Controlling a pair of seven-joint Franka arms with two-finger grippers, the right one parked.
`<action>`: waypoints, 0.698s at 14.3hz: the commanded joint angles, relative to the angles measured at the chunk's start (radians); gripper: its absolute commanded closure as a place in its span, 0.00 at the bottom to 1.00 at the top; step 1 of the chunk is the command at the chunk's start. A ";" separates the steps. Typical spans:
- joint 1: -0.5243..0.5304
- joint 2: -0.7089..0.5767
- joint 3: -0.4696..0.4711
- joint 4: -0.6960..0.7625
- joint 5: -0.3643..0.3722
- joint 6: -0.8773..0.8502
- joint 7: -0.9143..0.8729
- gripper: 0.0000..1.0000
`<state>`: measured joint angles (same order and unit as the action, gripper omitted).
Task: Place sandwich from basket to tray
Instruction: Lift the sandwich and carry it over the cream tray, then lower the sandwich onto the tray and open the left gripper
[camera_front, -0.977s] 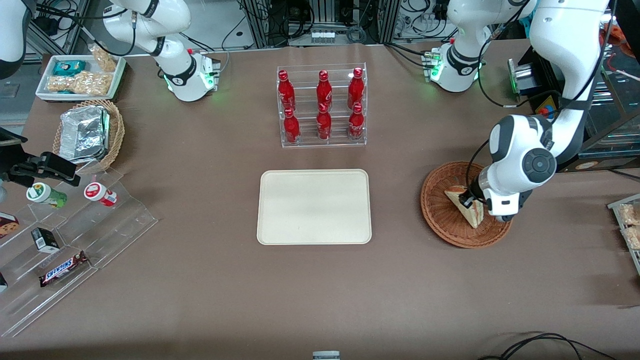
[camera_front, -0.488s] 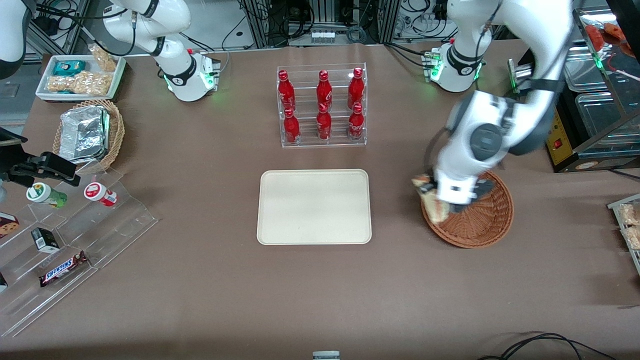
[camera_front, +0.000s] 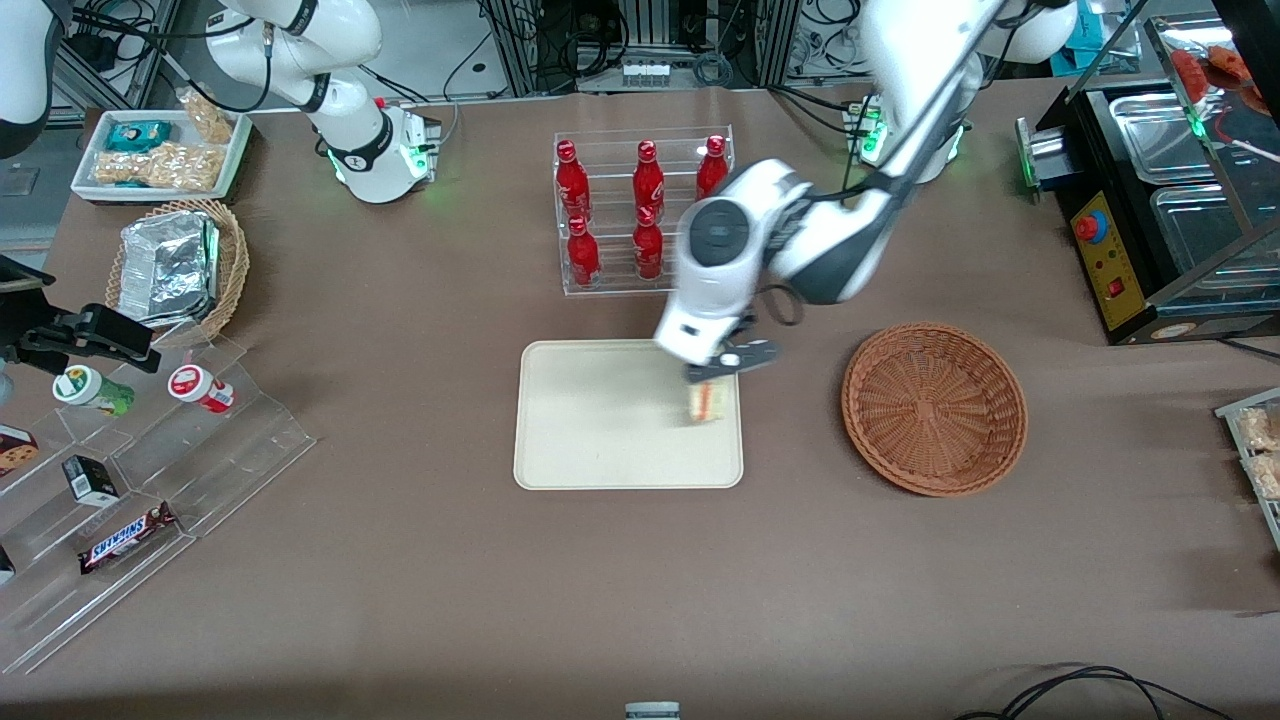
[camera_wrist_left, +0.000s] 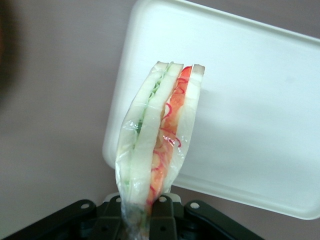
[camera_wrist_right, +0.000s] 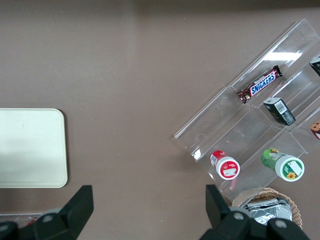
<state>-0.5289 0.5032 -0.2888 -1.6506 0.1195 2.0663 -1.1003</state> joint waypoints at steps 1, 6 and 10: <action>-0.088 0.207 0.016 0.250 0.084 -0.046 -0.058 0.90; -0.137 0.360 0.020 0.414 0.089 -0.038 -0.058 0.80; -0.137 0.374 0.020 0.411 0.101 -0.049 -0.056 0.78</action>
<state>-0.6494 0.8653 -0.2772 -1.2809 0.1965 2.0543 -1.1477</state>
